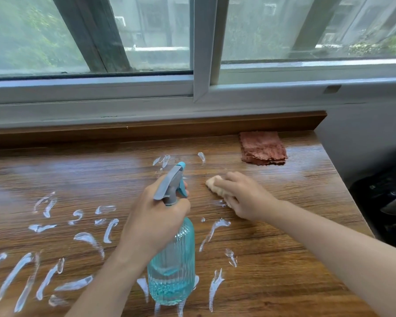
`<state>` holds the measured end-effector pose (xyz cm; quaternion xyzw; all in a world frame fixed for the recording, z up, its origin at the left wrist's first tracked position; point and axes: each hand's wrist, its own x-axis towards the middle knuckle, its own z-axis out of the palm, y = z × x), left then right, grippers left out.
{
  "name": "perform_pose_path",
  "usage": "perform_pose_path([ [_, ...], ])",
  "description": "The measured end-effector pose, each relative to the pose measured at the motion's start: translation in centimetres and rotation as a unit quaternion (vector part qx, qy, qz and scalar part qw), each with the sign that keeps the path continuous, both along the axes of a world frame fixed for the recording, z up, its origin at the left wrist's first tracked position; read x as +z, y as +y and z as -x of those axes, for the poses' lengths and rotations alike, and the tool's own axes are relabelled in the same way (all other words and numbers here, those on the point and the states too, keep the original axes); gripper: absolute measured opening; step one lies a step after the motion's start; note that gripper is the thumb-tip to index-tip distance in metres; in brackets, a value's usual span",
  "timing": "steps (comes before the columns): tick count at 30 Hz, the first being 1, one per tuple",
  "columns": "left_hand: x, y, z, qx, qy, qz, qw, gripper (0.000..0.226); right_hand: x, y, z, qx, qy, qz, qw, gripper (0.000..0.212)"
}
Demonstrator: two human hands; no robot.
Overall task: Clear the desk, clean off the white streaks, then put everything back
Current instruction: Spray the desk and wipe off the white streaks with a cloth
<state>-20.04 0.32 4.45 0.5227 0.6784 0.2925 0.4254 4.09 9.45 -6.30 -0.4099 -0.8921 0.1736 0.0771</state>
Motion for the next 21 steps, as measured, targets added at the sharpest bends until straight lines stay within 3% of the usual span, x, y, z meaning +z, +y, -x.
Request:
perform_pose_path([
  [2, -0.1, -0.1, 0.0, -0.004, 0.003, -0.002, 1.000, 0.021, -0.2, -0.1, -0.5, 0.002, -0.004, -0.005, 1.000, 0.033],
  [9, -0.1, -0.5, -0.4, -0.012, 0.002, -0.015, 1.000, 0.021, -0.3, 8.5, 3.1, -0.236, -0.022, -0.027, 0.971, 0.035],
  [12, -0.3, -0.5, -0.6, -0.013, -0.008, -0.011, 1.000, 0.023, -0.7, 6.4, 3.0, -0.219, -0.010, -0.010, 0.976, 0.030],
  [16, -0.8, -0.6, -0.6, -0.005, -0.025, -0.001, 1.000, 0.022, -0.3, -1.5, 0.8, -0.102, 0.034, 0.043, 0.993, 0.032],
  [18, -1.2, -0.5, -0.7, -0.008, -0.019, 0.002, 1.000, 0.022, -0.4, -2.2, -0.1, -0.100, 0.034, 0.047, 0.993, 0.043],
  [21, -1.6, -0.7, -0.6, -0.003, -0.029, 0.005, 1.000, 0.021, -0.6, 1.7, 0.4, -0.146, 0.019, 0.004, 0.989, 0.035],
])
